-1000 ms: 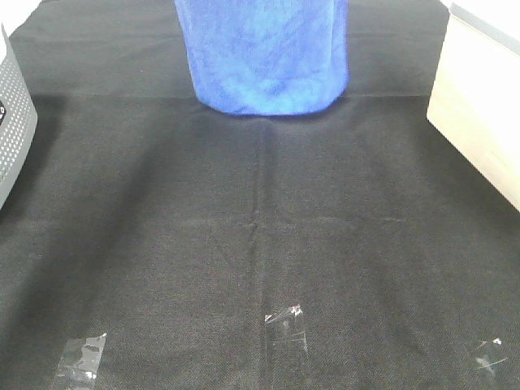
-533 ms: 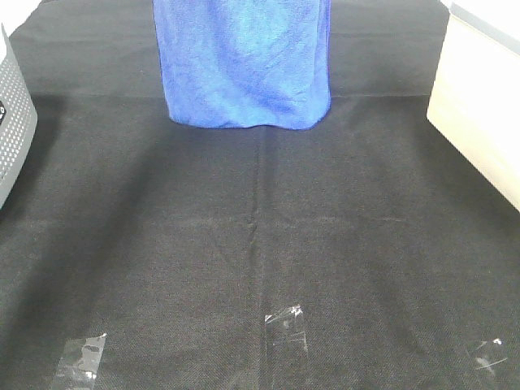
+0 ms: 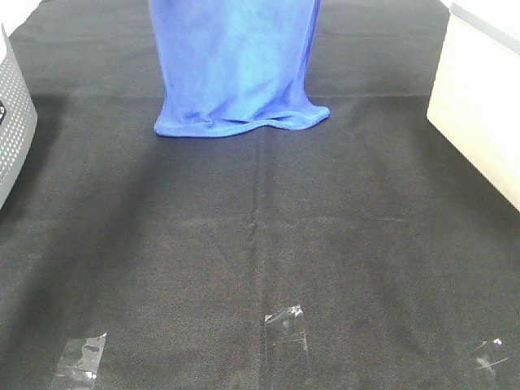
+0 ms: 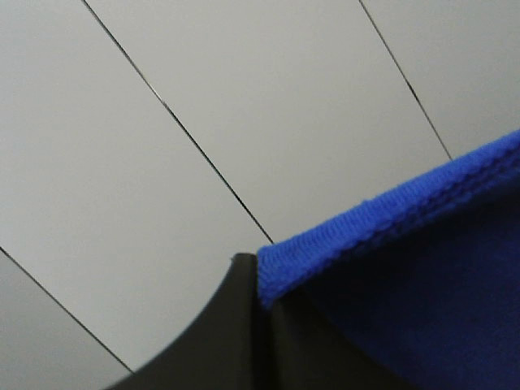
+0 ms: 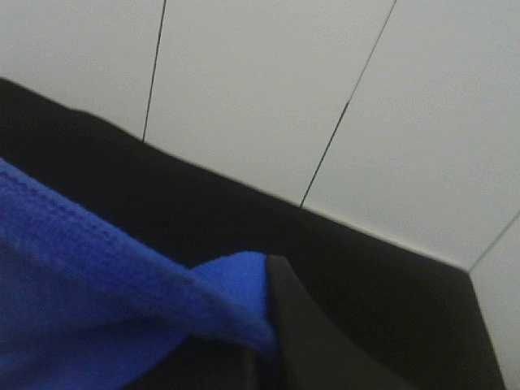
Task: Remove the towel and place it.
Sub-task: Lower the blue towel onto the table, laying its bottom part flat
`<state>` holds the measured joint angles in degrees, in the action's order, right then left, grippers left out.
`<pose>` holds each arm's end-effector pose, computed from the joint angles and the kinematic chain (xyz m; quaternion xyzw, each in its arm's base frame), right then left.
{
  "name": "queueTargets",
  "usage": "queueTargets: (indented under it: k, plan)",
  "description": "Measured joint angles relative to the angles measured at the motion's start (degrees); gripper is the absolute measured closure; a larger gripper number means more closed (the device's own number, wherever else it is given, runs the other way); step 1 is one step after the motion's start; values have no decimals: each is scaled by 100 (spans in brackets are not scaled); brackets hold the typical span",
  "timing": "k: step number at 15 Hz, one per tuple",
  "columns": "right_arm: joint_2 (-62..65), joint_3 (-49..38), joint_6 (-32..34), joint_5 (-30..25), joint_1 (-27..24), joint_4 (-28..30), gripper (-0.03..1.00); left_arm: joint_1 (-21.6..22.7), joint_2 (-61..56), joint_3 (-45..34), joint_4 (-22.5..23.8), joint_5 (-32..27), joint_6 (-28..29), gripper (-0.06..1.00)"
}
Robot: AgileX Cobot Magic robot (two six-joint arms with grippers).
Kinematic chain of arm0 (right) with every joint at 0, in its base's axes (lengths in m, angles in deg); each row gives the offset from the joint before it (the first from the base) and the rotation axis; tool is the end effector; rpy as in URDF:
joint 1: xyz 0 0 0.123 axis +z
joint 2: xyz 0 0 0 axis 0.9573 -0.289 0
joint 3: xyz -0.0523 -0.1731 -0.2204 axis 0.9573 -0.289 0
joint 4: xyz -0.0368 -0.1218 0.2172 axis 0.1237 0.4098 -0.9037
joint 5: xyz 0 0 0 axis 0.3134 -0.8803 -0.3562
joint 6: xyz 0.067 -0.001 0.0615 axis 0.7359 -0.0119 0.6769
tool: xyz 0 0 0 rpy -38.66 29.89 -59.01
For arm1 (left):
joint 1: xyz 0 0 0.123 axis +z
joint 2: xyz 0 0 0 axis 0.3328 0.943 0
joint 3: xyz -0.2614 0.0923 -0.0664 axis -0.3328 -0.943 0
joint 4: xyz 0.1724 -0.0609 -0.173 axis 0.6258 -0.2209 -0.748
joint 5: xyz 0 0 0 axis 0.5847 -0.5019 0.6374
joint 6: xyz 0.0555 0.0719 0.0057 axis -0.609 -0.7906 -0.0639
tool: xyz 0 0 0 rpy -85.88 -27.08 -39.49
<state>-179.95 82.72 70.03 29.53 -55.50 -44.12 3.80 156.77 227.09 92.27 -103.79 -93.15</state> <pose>0.4802 0.1436 0.4265 -0.1973 0.7404 -0.0353 0.6415 0.5262 -0.1356 0.4072 0.2495 0.6614 0.1484 0.6916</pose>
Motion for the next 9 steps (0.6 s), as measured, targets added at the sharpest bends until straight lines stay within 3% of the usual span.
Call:
queueTargets:
  k: [4, 7, 9]
  plan:
    - [561, 0, 0, -1965, 0, -653, 97, -155, -625, 6, -1129, -2595, -178, 94]
    - [1003, 0, 0, -2871, 0, -1175, 97, -155, -1134, 6, -1375, -3971, -86, 94]
    - [1186, 0, 0, -3455, 0, -1541, 97, -160, -1364, 6, -1432, -4555, 309, 94]
